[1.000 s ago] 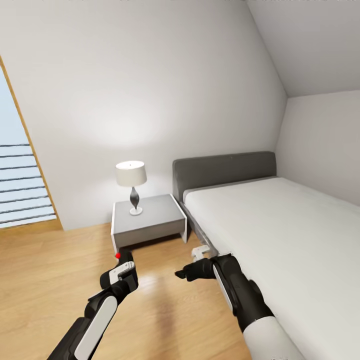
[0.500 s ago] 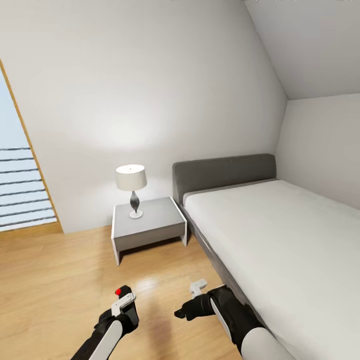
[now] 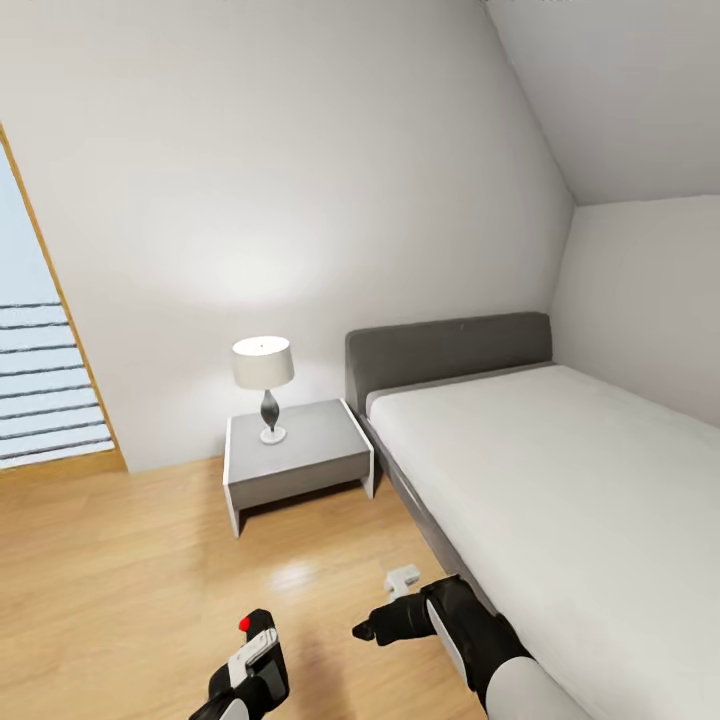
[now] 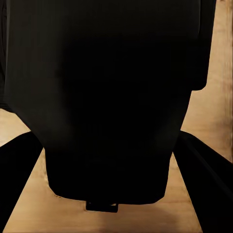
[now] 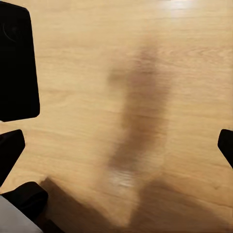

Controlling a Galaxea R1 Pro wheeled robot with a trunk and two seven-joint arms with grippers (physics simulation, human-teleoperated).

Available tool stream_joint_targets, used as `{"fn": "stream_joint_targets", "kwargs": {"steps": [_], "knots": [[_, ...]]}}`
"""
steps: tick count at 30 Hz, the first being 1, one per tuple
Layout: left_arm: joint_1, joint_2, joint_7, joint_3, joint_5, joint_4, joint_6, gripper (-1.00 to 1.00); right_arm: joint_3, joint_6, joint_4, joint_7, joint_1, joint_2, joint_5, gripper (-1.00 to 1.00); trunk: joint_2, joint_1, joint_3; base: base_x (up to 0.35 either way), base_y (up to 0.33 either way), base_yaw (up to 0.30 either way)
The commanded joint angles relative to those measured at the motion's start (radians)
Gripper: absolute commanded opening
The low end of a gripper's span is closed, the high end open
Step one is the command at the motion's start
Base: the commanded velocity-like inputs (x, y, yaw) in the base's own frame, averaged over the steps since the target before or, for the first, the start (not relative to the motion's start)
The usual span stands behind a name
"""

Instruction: Attach the digital camera to the camera tripod in the bedroom.

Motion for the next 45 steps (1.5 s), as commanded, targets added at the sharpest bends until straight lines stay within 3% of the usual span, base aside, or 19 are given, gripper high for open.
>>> {"fn": "stream_joint_targets", "kwargs": {"steps": [1,5,45], "knots": [[0.0,-0.006,-0.002,-0.004,0.004,0.007,-0.013,-1.0,-0.004,0.013,-0.001,0.006,0.0,-0.001,0.01,1.0,0.007,-0.004,0.002,0.0,0.0,0.0],[0.0,-0.016,-0.012,-0.004,0.003,0.023,-0.033,-1.0,-0.011,0.028,0.001,0.009,0.0,-0.008,0.009,1.0,0.035,-0.019,0.015,0.0,0.0,0.0],[0.0,-0.017,-0.011,-0.004,0.006,0.027,-0.022,-1.0,-0.014,0.056,0.02,0.023,0.0,-0.008,0.008,1.0,0.315,-0.173,0.14,0.0,0.0,0.0]]}}
